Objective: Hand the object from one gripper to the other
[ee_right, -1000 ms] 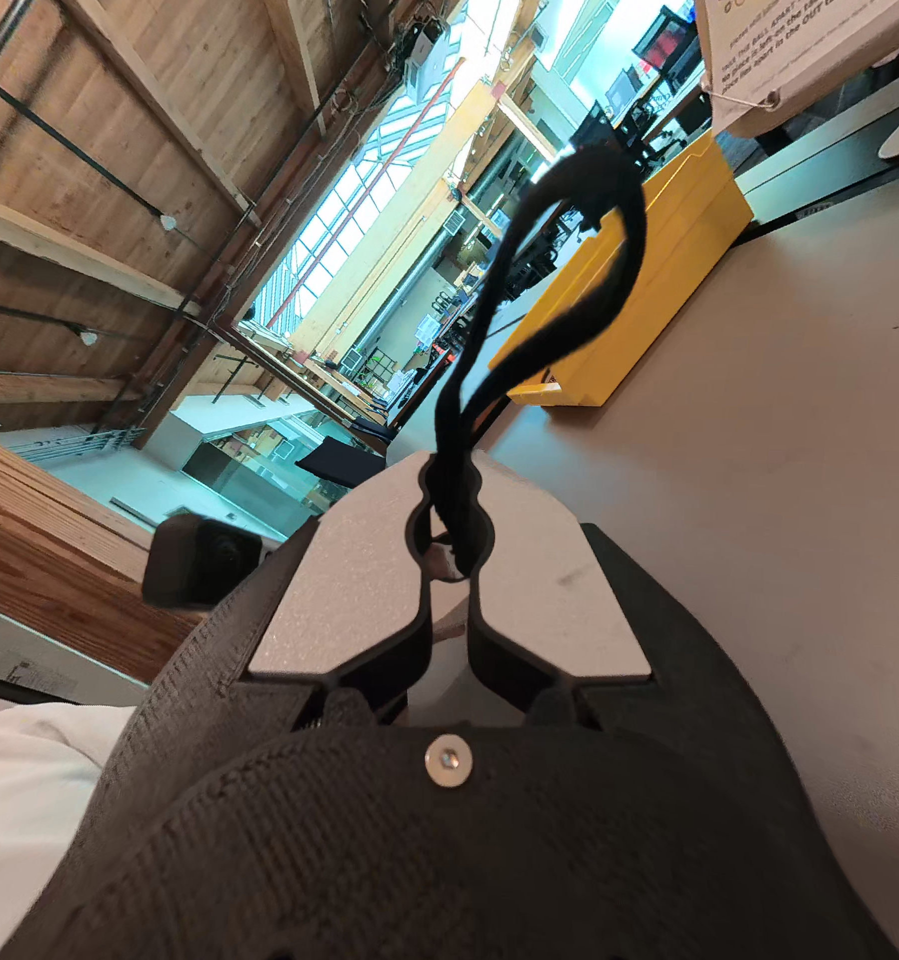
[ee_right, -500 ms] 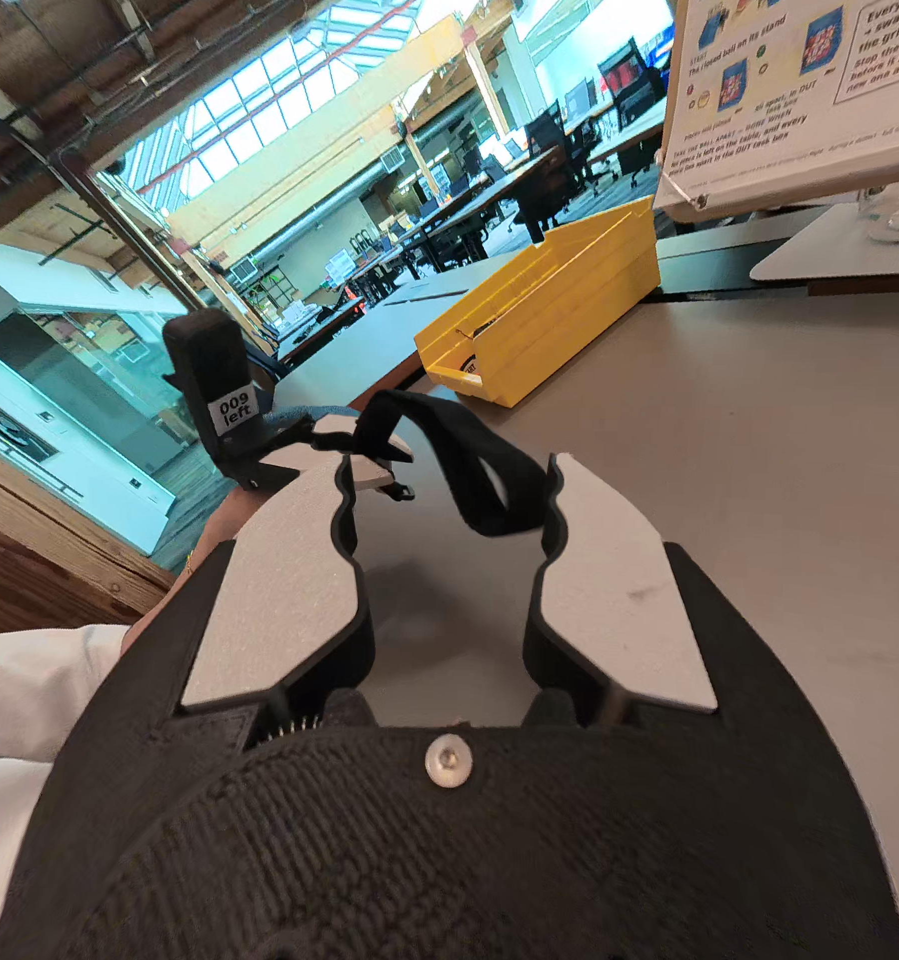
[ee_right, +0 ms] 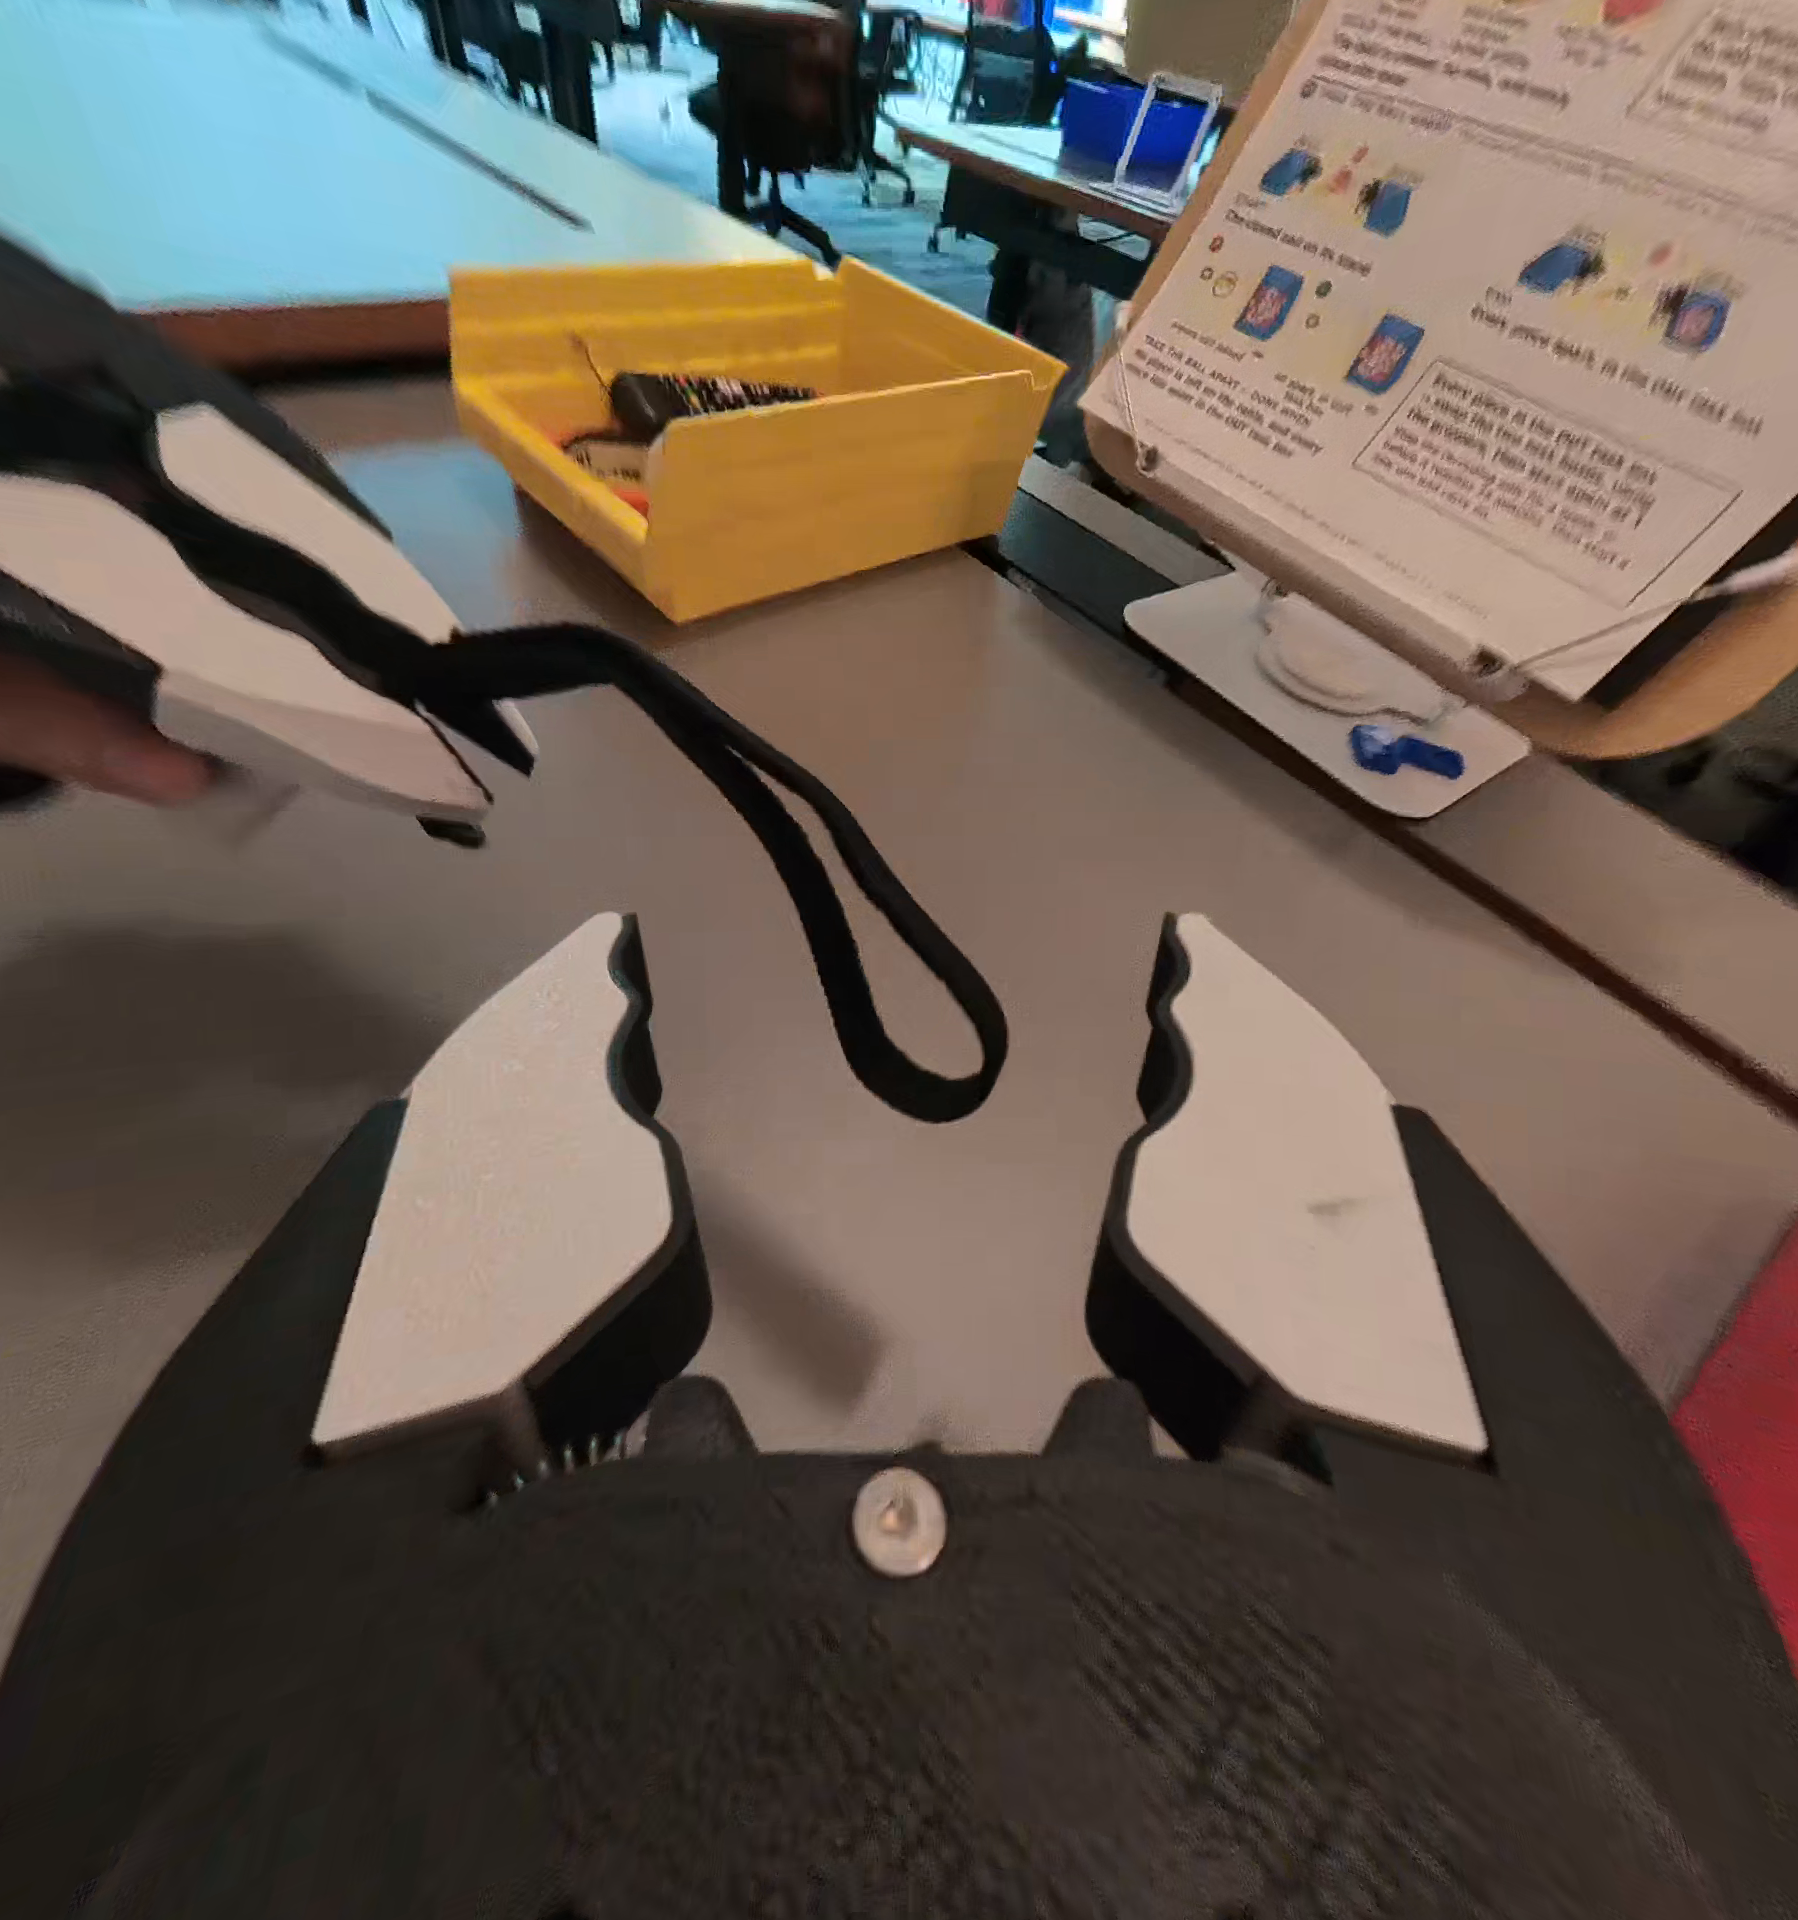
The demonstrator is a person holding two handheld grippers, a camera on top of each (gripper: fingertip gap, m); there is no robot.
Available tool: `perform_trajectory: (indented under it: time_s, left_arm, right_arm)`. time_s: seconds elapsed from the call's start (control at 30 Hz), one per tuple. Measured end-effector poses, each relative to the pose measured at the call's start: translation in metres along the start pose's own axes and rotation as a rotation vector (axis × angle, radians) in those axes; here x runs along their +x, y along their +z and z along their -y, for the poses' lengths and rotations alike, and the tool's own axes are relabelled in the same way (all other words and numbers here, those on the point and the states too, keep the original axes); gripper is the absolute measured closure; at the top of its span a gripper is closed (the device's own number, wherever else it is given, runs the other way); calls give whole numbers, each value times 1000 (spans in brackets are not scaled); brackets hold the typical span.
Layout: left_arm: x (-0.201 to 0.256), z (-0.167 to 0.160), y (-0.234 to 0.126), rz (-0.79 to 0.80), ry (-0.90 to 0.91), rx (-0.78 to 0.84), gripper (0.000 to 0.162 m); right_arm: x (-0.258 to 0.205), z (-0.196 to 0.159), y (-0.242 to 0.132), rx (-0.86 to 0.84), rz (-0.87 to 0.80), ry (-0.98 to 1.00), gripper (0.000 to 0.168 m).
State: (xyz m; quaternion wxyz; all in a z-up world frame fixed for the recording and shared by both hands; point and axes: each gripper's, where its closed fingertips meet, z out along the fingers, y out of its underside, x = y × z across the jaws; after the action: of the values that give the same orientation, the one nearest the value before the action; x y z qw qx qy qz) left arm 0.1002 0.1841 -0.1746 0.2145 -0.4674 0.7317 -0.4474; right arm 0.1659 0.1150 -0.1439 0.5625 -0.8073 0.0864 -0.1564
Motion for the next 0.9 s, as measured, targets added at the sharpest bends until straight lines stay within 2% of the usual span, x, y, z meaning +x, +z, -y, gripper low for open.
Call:
perform_trajectory:
  time_s: [0.1,0.17,0.3,0.33,0.4,0.53,0.63,0.7,0.73,0.83,0.9]
  left_arm:
    - [3,-1,-1,-3,15,-15,147]
    - [6,0,-2,-20,13,-17,147]
    - [9,1,-3,-36,10,-18,147]
    - [9,1,-4,-33,9,-15,146]
    - [8,3,-6,-31,7,-6,146]
    - [5,7,-6,-17,10,19,145]
    - [5,14,-6,-7,27,78,134]
    - [7,28,-10,-3,48,160,106]
    - [8,36,-14,-6,55,212,99]
    - [11,56,-30,-24,59,352,93]
    - [12,60,-37,-46,56,383,91]
  right_arm:
    - [-7,-9,8,-49,-34,-170,87]
    - [-1,-15,12,-62,-79,-212,92]
    - [-4,-22,17,-56,-40,-179,127]
    - [-8,-23,17,-52,-6,-167,150]
    - [-12,-23,18,-42,41,-130,162]
    - [-20,-23,22,-22,130,13,164]
    - [-19,-16,22,50,177,169,164]
    - [-6,-6,15,130,163,283,164]
    - [4,1,9,179,156,340,164]
    - [45,22,-23,352,104,527,164]
    - [82,24,-50,412,33,629,164]
